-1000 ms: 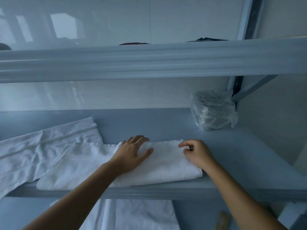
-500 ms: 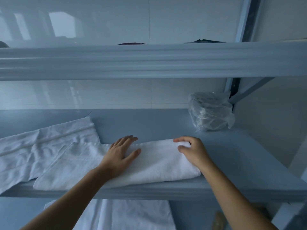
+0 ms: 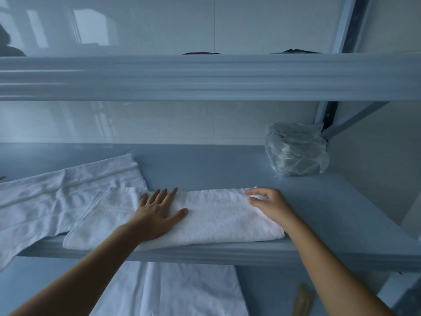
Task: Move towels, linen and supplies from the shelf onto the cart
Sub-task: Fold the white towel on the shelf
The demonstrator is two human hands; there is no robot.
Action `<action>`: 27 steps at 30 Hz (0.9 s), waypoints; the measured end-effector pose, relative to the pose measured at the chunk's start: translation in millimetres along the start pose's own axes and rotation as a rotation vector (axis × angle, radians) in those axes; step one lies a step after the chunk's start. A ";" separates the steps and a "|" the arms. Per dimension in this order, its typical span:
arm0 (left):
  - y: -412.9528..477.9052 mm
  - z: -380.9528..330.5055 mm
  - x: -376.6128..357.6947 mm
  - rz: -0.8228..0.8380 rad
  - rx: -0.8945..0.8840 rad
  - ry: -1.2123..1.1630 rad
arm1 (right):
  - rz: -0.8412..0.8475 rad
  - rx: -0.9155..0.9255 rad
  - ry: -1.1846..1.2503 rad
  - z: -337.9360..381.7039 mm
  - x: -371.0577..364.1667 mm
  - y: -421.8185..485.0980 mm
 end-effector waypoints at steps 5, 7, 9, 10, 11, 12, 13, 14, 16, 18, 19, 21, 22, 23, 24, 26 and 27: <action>-1.3 4.1 -0.9 -0.052 -0.017 -0.028 | -0.147 0.001 0.153 6.5 2.5 4.9; -2.0 5.4 -1.8 -0.045 -0.001 -0.021 | -0.215 -0.002 0.106 -0.5 1.7 5.2; -1.1 5.9 -3.9 -0.012 0.022 0.017 | -0.256 -0.028 -0.066 -7.6 -3.6 6.5; -0.2 5.6 -4.7 0.007 0.034 0.029 | -0.263 -0.030 -0.166 -9.6 -7.1 7.7; 0.5 5.6 -4.1 0.020 0.041 0.033 | -0.253 -0.024 -0.241 -8.8 -9.3 9.9; 0.7 6.2 -2.6 0.035 0.037 0.030 | -0.238 -0.023 -0.269 -6.1 -9.9 11.8; -0.2 7.2 -0.5 0.049 0.024 0.023 | -0.225 -0.029 -0.254 -3.5 -8.6 13.1; -1.8 10.3 1.8 0.051 0.011 0.020 | -0.221 -0.035 -0.220 -1.8 -6.3 14.2; -6.0 19.5 4.0 0.039 0.014 0.017 | -0.249 -0.046 -0.162 -3.6 -2.3 12.9; -10.6 26.7 4.4 0.026 0.038 0.012 | -0.274 -0.065 -0.156 -7.1 -4.5 10.8; -12.1 28.0 4.7 0.019 0.042 0.007 | -0.289 -0.054 -0.186 -8.1 -6.3 10.2; -13.3 28.2 7.7 -0.018 0.026 -0.025 | -0.329 0.002 -0.350 -7.7 -8.0 11.0; -13.9 28.4 9.8 -0.049 0.006 -0.047 | -0.356 0.028 -0.458 -6.2 -7.8 11.9; -14.7 29.5 11.9 -0.081 -0.017 -0.058 | -0.385 0.060 -0.553 -2.6 -7.8 11.3; -15.7 31.0 13.1 -0.100 -0.040 -0.051 | -0.402 0.102 -0.622 2.1 -10.1 10.0; -18.0 33.8 11.6 -0.083 -0.064 -0.010 | -0.341 0.210 -0.693 14.9 -23.6 3.4; -19.0 34.8 9.6 -0.064 -0.063 0.005 | -0.261 0.250 -0.720 20.7 -34.3 -1.4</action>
Point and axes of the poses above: each hand's wrist, its own y-axis towards the middle knuckle, its own x-axis out of the back of the hand, z = x × y, the point moved 2 cm from there along y, towards the middle knuckle, and after that the axes turned 14 degrees about -x, right-handed, at the moved point
